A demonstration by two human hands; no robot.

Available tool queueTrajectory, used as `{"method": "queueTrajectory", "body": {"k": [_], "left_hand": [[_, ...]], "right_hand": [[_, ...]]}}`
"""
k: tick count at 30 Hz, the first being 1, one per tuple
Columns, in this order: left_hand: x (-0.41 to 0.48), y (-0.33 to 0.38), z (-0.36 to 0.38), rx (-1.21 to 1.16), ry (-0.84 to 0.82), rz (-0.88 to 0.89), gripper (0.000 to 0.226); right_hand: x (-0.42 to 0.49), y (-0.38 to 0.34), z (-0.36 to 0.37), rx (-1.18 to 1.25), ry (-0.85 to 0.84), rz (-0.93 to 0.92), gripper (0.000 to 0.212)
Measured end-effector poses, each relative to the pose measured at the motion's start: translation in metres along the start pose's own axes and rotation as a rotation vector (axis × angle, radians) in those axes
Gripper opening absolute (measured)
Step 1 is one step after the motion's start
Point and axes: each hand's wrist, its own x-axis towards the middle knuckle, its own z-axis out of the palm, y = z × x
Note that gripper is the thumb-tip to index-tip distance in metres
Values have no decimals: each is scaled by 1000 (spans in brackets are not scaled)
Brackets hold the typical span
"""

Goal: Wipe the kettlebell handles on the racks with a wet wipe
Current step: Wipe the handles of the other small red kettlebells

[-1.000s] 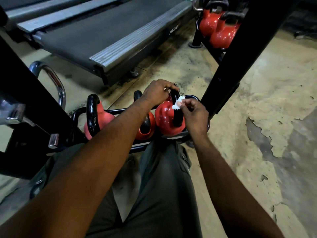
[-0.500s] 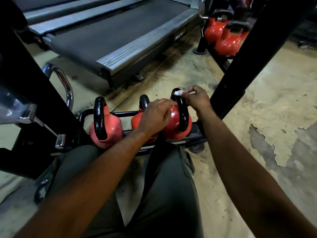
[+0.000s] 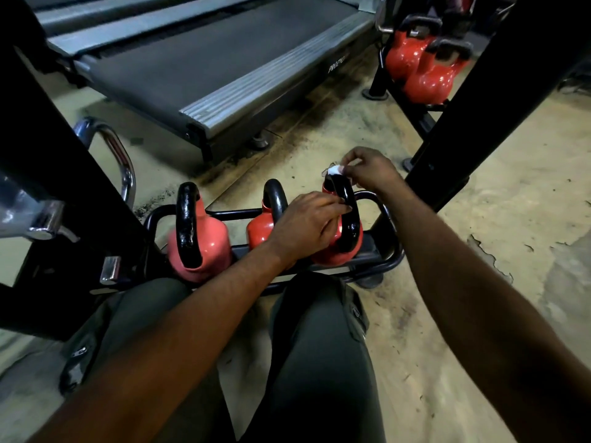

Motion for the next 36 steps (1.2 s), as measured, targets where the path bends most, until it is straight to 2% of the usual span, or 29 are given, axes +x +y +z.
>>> {"method": "queueTrajectory", "body": {"k": [3, 7, 9, 11, 13, 16, 18, 20, 22, 26, 29, 31, 33, 36], "left_hand": [[10, -5, -3, 9, -1, -2, 39], [19, -10, 4, -2, -9, 7, 37], [17, -12, 5, 15, -6, 0, 39], [14, -9, 8, 35, -17, 3, 41], [12, -2, 12, 33, -42, 6, 42], [11, 0, 14, 26, -51, 12, 42], [11, -6, 12, 4, -30, 2, 42], [13, -9, 9, 1, -22, -1, 41], [15, -11, 9, 11, -29, 0, 42], [16, -11, 11, 27, -30, 15, 43], [17, -15, 9, 34, -20, 15, 42], [17, -16, 8, 35, -10, 34, 40], [16, -15, 7, 48, 3, 74, 38], [14, -16, 7, 108, 17, 156, 36]], "right_hand": [[-12, -4, -6, -171, -66, -40, 4], [-8, 3, -11, -99, -99, -40, 4], [13, -7, -8, -172, -91, -39, 1], [33, -15, -1, -288, -142, -6, 11], [50, -27, 7, -485, -270, 38, 19], [55, -52, 30, -986, -498, 75, 20], [56, -63, 47, -1151, -492, 26, 16], [59, -67, 56, -1198, -479, -48, 18], [74, -60, 53, -1109, -499, 0, 19], [95, -28, 27, -567, -517, 331, 26], [85, -13, 8, -189, -498, 449, 23], [75, -6, -3, -25, -462, 451, 23], [63, -9, -13, 21, -407, 392, 15], [52, -29, -18, -193, -347, 184, 7]]}}
